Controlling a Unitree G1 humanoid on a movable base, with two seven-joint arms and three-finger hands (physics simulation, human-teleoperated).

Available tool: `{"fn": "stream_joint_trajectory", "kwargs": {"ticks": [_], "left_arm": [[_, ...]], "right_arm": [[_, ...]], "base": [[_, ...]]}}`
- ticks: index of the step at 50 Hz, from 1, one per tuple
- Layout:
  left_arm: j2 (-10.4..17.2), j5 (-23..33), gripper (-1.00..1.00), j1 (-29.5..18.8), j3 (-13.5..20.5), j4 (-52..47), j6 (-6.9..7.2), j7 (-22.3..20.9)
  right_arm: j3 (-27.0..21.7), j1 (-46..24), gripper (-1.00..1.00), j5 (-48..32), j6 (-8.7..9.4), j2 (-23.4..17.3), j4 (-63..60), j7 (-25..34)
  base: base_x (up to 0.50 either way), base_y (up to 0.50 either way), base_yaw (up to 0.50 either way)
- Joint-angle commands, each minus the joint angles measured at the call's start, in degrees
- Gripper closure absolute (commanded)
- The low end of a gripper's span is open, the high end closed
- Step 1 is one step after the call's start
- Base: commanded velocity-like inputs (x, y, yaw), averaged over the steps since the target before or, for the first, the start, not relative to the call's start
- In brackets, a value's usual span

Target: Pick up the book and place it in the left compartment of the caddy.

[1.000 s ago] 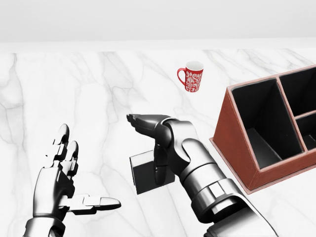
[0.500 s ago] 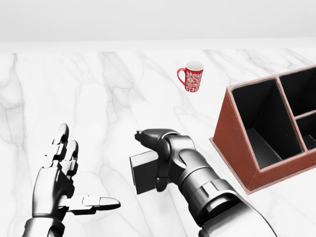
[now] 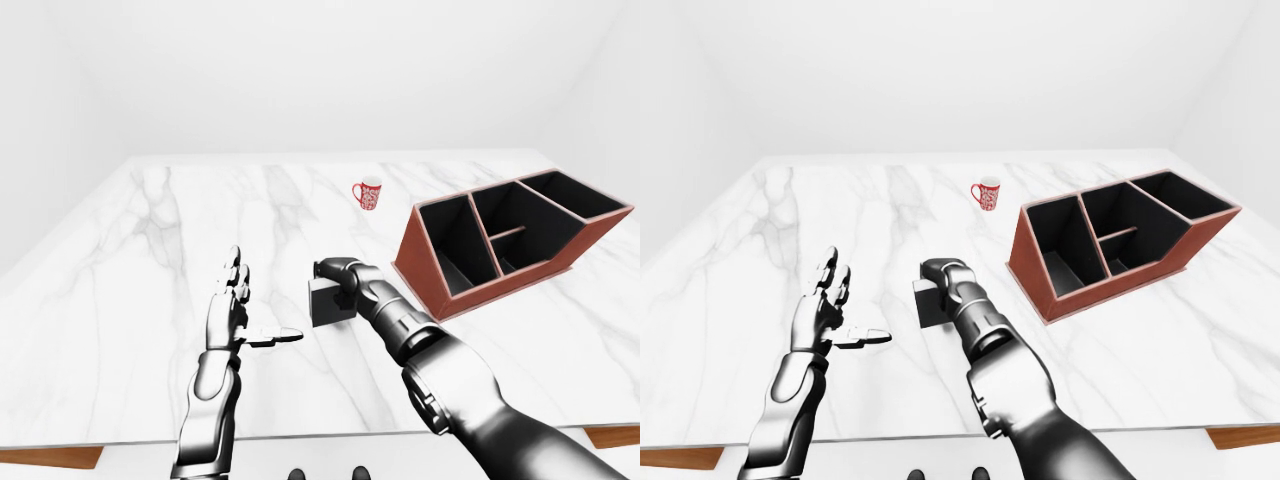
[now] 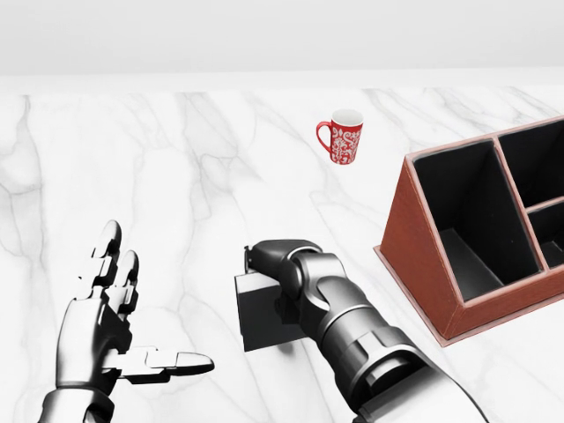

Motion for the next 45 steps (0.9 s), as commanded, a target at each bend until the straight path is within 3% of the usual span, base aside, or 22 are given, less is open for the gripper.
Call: {"fn": "stream_joint_trajectory", "kwargs": {"ticks": [1, 3, 5, 7, 10, 11, 17, 19, 29, 45], "left_arm": [[-0.01, -0.05, -1.00, 0.01, 0.09, -0.14, 0.17, 0.05], [-0.01, 0.00, -1.00, -0.03, 0.09, 0.10, -0.01, 0.08], [0.00, 0.01, -1.00, -0.05, 0.10, 0.15, -0.03, 0.11], [0.00, 0.02, -1.00, 0.03, 0.08, -0.13, 0.18, 0.15], [0.01, 0.04, -1.00, -0.06, 0.12, 0.21, -0.06, 0.16], [0.02, 0.00, -1.00, -0.15, 0.17, 0.37, -0.11, 0.17], [0.04, -0.03, -1.00, -0.41, 0.29, 0.63, 0.00, 0.42], [0.05, 0.14, -1.00, -0.52, 0.25, 0.88, -0.04, 0.56], [0.08, 0.48, -1.00, -0.60, 0.19, 1.41, -0.34, 0.73], [0.11, 1.01, -1.00, -0.84, 0.14, 1.99, -0.34, 1.09]], "right_arm": [[-1.83, 0.11, 1.00, -0.13, 0.00, -0.23, -1.38, -2.13], [-2.15, 0.09, 1.00, -0.03, 0.00, -0.33, -2.10, -4.82], [-2.21, -0.07, 1.00, 0.42, 0.00, -0.69, -2.74, -3.42], [-2.42, -0.22, 1.00, 0.60, 0.00, -1.11, -3.72, -6.22], [-2.46, 0.02, 1.00, 1.35, 0.00, -1.95, -7.19, -3.90], [-2.87, 0.15, 1.00, 1.56, 0.00, -1.99, -8.77, -5.92], [-2.39, 2.32, 1.00, -0.37, 0.00, -3.91, -20.71, 2.11], [-3.33, 2.92, 1.00, -0.84, 0.00, -5.64, -30.47, 7.37], [-8.65, 1.93, 1.00, -0.42, 0.00, -8.95, -51.26, 14.10], [-11.97, 1.61, 1.00, 5.64, 0.00, -19.19, -68.93, 22.79]], "base": [[0.00, 0.00, 0.00], [0.00, 0.00, 0.00], [0.00, 0.00, 0.00], [0.00, 0.00, 0.00], [0.00, 0.00, 0.00], [0.00, 0.00, 0.00], [0.00, 0.00, 0.00], [0.00, 0.00, 0.00], [0.00, 0.00, 0.00], [0.00, 0.00, 0.00]]}}
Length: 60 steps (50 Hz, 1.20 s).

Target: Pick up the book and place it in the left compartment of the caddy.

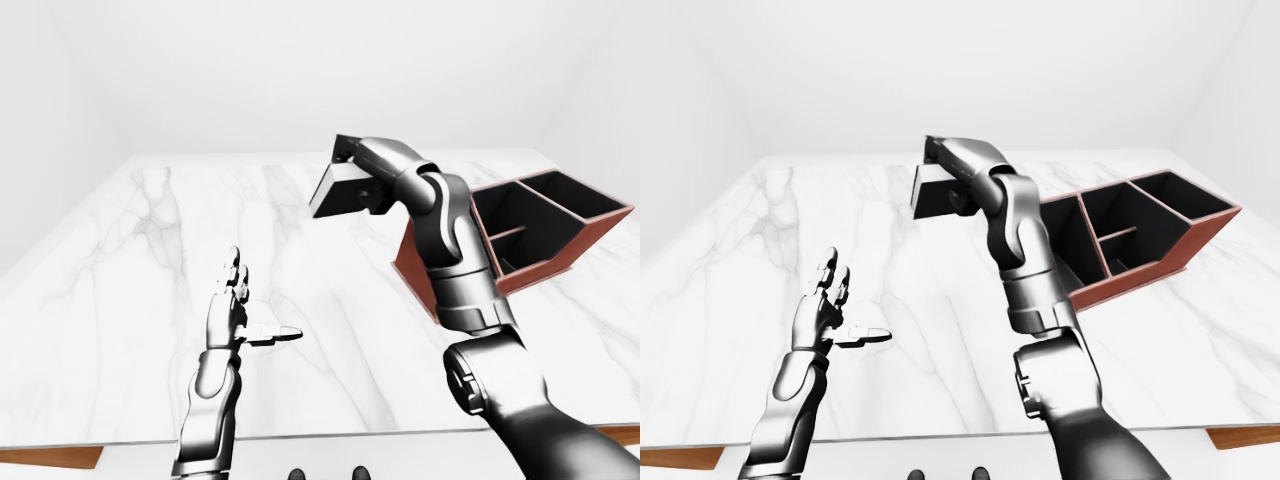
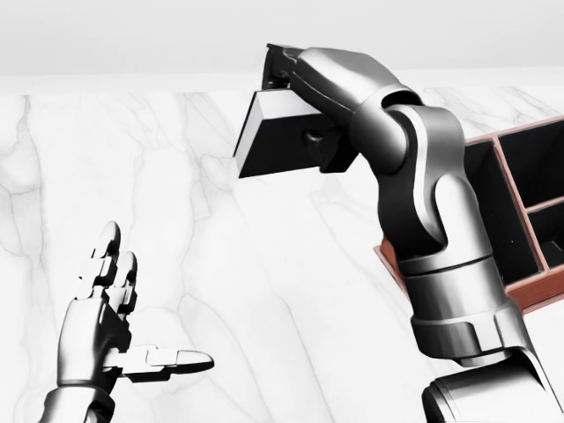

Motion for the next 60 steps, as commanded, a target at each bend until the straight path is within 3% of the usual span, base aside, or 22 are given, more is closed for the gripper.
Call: {"fn": "stream_joint_trajectory", "kwargs": {"ticks": [1, 9, 10, 28, 41, 53, 56, 58, 60], "left_arm": [[0.02, 0.38, -1.00, -0.18, -0.03, 0.57, -0.14, 0.25], [0.03, 0.46, -1.00, -0.17, 0.02, 0.79, -0.25, 0.30], [0.04, 0.45, -1.00, -0.24, 0.06, 1.12, -0.47, 0.28], [0.09, 0.47, -1.00, -0.30, 0.15, 1.11, -0.19, 0.42], [0.06, 0.58, -1.00, -0.18, 0.10, 0.87, 0.01, 0.54], [0.09, 0.62, -1.00, -0.47, 0.18, 1.63, -0.34, 0.72], [0.09, 0.64, -1.00, -0.36, 0.15, 1.31, -0.15, 0.75], [0.09, 0.64, -1.00, -0.33, 0.16, 1.42, -0.27, 0.73], [0.09, 0.65, -1.00, -0.36, 0.17, 1.25, -0.05, 0.80]], "right_arm": [[-4.50, -0.80, 1.00, 2.54, -0.01, -7.10, -14.56, 4.94], [-7.12, 0.58, 1.00, 6.25, -0.01, -11.96, -18.83, 4.94], [-9.13, 1.80, 1.00, 7.01, -0.01, -12.26, -20.78, 0.98], [-16.29, 13.30, 1.00, 24.75, -0.01, -19.75, -30.80, -11.11], [-25.73, 22.17, 1.00, 41.78, -0.01, -17.12, -30.57, -29.33], [-26.90, 29.87, 1.00, 54.24, -0.01, -15.77, -24.47, -44.07], [-27.23, 30.89, 1.00, 55.26, -0.01, -15.02, -23.24, -48.31], [-26.75, 32.08, 1.00, 53.06, -0.01, -14.16, -23.10, -54.34], [-27.52, 32.52, 1.00, 56.29, -0.01, -13.20, -22.47, -54.30]], "base": [[0.00, 0.00, 0.00], [0.00, 0.00, 0.00], [0.00, 0.00, 0.00], [0.00, 0.00, 0.00], [0.00, 0.00, 0.00], [0.00, 0.00, 0.00], [0.00, 0.00, 0.00], [0.00, 0.00, 0.00], [0.00, 0.00, 0.00]]}}
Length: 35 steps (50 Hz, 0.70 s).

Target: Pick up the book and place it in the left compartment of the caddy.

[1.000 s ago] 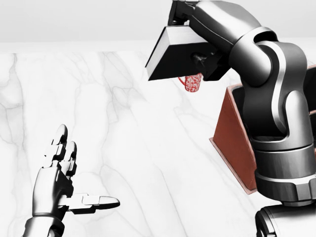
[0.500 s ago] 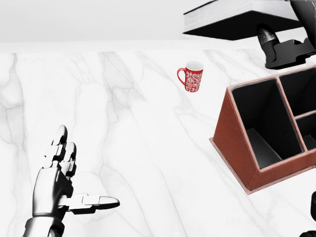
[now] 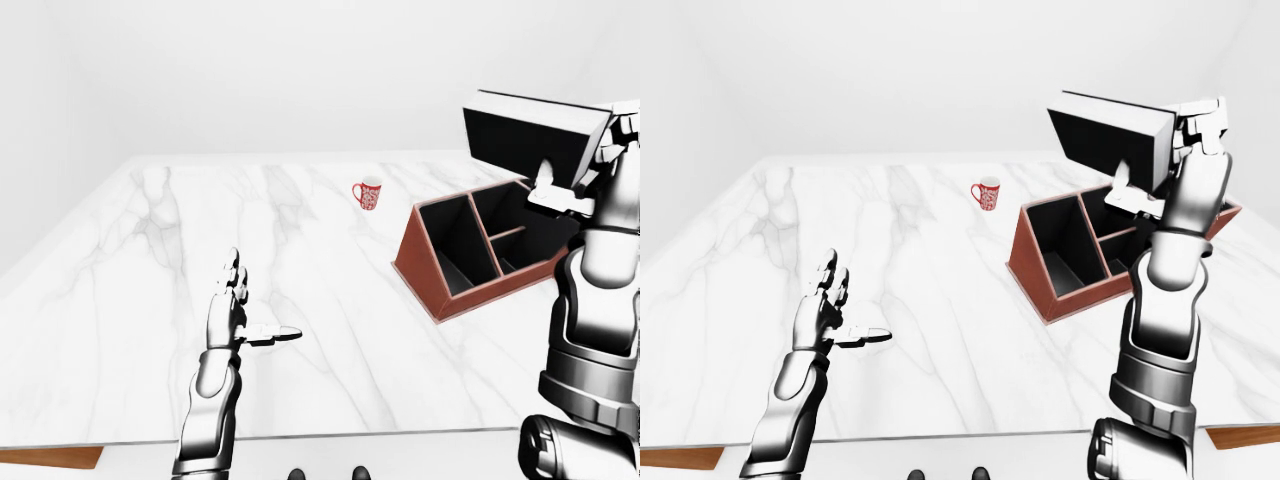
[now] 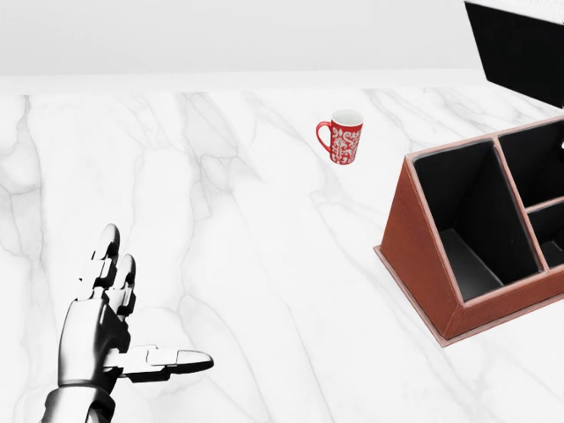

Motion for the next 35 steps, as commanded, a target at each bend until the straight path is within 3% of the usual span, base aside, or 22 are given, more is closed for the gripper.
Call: {"fn": "stream_joint_trajectory", "kwargs": {"ticks": [1, 18, 35], "left_arm": [[0.01, 0.05, -1.00, -0.02, 0.03, 0.03, 0.07, 0.13], [-0.05, 0.05, -1.00, 0.37, -0.03, -1.00, 0.74, 0.09], [-0.11, 0.04, -1.00, 0.63, -0.08, -1.57, 1.02, 0.17]], "right_arm": [[-1.82, 5.26, 1.00, 6.49, 0.00, 2.29, 2.43, -15.69], [2.35, 6.62, 1.00, 2.94, 0.00, 3.68, 8.28, -22.37], [5.46, 5.88, 1.00, -2.69, 0.00, 3.91, 17.08, -21.67]], "base": [[0.00, 0.00, 0.00], [0.00, 0.00, 0.00], [0.00, 0.00, 0.00]]}}
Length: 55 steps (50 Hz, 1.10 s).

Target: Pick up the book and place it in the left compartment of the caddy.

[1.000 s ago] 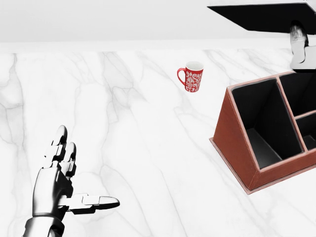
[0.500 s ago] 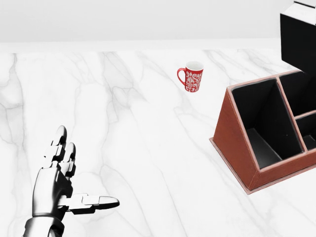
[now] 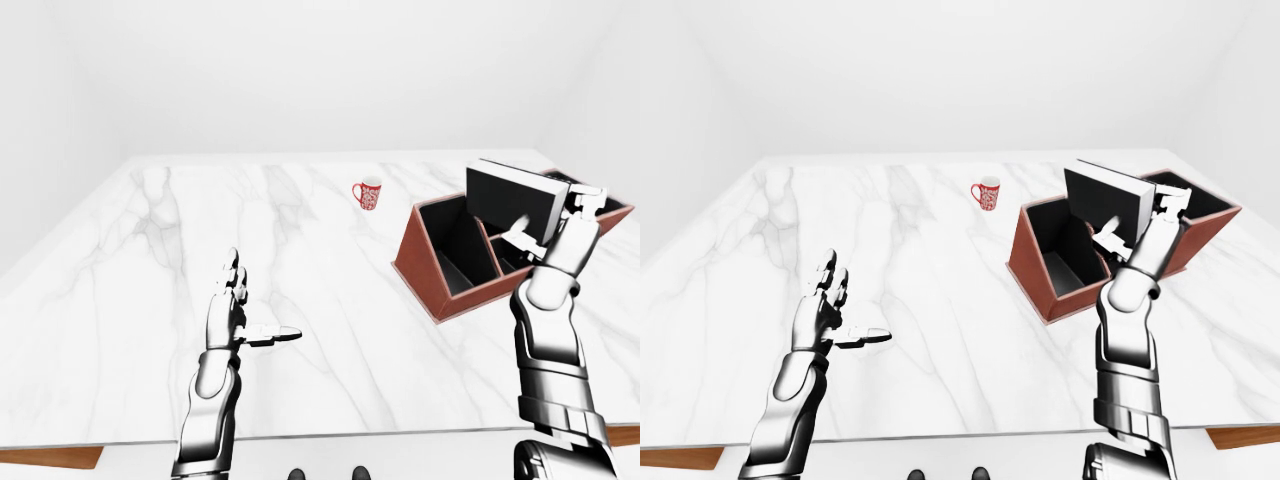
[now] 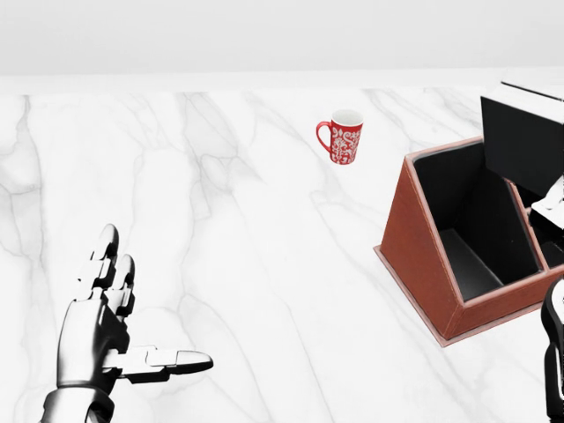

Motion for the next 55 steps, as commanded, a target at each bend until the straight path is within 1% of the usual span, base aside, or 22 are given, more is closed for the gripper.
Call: {"fn": "stream_joint_trajectory", "kwargs": {"ticks": [1, 4, 6, 7, 10, 11, 13, 17, 19, 21, 25, 27, 31, 34, 40, 42, 44, 47, 50, 53, 55], "left_arm": [[-0.02, -0.04, -1.00, 0.15, -0.01, -0.35, 0.15, 0.01], [-0.03, -0.08, -1.00, 0.16, -0.01, -0.55, 0.32, 0.02], [-0.03, -0.09, -1.00, -0.03, 0.06, 0.08, -0.13, 0.01], [-0.02, -0.09, -1.00, 0.00, 0.02, -0.14, 0.06, 0.02], [0.00, -0.13, -1.00, 0.01, 0.04, -0.18, 0.10, 0.01], [-0.01, -0.06, -1.00, -0.02, 0.03, 0.14, -0.19, 0.00], [0.00, -0.09, -1.00, -0.06, 0.06, 0.23, -0.25, -0.01], [-0.01, -0.17, -1.00, 0.09, 0.05, -0.20, 0.03, 0.01], [0.00, -0.17, -1.00, -0.05, 0.09, 0.13, -0.19, 0.01], [0.00, -0.16, -1.00, 0.09, 0.04, -0.36, 0.18, 0.05], [-0.01, -0.14, -1.00, 0.02, 0.04, -0.25, 0.14, 0.06], [-0.03, -0.15, -1.00, 0.22, 0.01, -0.77, 0.47, 0.10], [-0.04, -0.13, -1.00, 0.14, 0.03, -0.42, 0.20, 0.08], [-0.03, -0.17, -1.00, 0.22, 0.04, -0.79, 0.50, 0.11], [-0.03, -0.21, -1.00, 0.14, 0.08, -0.49, 0.27, 0.08], [-0.02, -0.21, -1.00, 0.12, 0.08, -0.58, 0.39, 0.11], [-0.03, -0.20, -1.00, 0.14, 0.07, -0.48, 0.27, 0.09], [-0.03, -0.22, -1.00, 0.21, 0.06, -0.78, 0.50, 0.11], [-0.03, -0.27, -1.00, 0.16, 0.11, -0.53, 0.30, 0.09], [-0.04, -0.27, -1.00, 0.32, 0.07, -0.99, 0.60, 0.11], [-0.05, -0.27, -1.00, 0.33, 0.08, -0.83, 0.44, 0.10]], "right_arm": [[1.35, -0.93, 1.00, -5.09, 0.00, -0.03, 3.71, -1.61], [1.36, -1.14, 1.00, -5.50, 0.00, -0.12, 5.33, -1.95], [1.26, -1.19, 1.00, -5.47, 0.00, -0.14, 6.54, -2.21], [1.21, -0.99, 1.00, -5.58, 0.00, -0.17, 6.75, -2.41], [1.18, -0.99, 1.00, -5.64, 0.00, -0.23, 7.58, -2.78], [1.26, -1.03, 1.00, -5.76, 0.00, -0.34, 8.22, -2.89], [1.30, -1.04, 1.00, -5.76, 0.00, -0.38, 8.59, -3.00], [1.76, -1.20, 1.00, -6.43, 0.00, -0.57, 9.79, -3.37], [1.86, -1.33, 1.00, -6.63, 0.00, -0.59, 10.74, -3.62], [2.20, -1.44, 1.00, -6.97, 0.00, -0.63, 11.76, -3.74], [2.86, -1.66, 1.00, -8.02, 0.00, -0.88, 12.29, -3.44], [3.03, -1.84, 1.00, -8.54, 0.00, -0.93, 11.96, -3.14], [3.40, -2.54, 1.00, -9.88, 0.00, -1.14, 12.54, -2.78], [3.65, -3.19, 1.00, -10.73, 0.00, -1.25, 13.19, -2.61], [3.77, -3.92, 1.00, -11.85, 0.00, -1.42, 15.30, -3.02], [3.48, -4.49, 1.00, -11.64, 0.00, -1.73, 17.90, -3.76], [3.53, -4.38, 1.00, -11.57, 0.00, -1.83, 18.06, -3.94], [4.02, -4.28, 1.00, -12.15, 0.00, -2.10, 18.06, -3.69], [4.16, -4.24, 1.00, -12.73, 0.00, -2.22, 18.50, -3.50], [4.24, -4.26, 1.00, -13.22, 0.00, -2.31, 18.91, -3.42], [4.25, -4.78, 1.00, -13.41, 0.00, -2.44, 20.20, -3.60]], "base": [[0.00, 0.00, 0.00], [0.00, 0.00, 0.00], [0.00, 0.00, 0.00], [0.00, 0.00, 0.00], [0.00, 0.00, 0.00], [0.00, 0.00, 0.00], [0.00, 0.00, 0.00], [0.00, 0.00, 0.00], [0.00, 0.00, 0.00], [0.00, 0.00, 0.00], [0.00, 0.00, 0.00], [0.00, 0.00, 0.00], [0.00, 0.00, 0.00], [0.00, 0.00, 0.00], [0.00, 0.00, 0.00], [0.00, 0.00, 0.00], [0.00, 0.00, 0.00], [0.00, 0.00, 0.00], [0.00, 0.00, 0.00], [0.00, 0.00, 0.00], [0.00, 0.00, 0.00]]}}
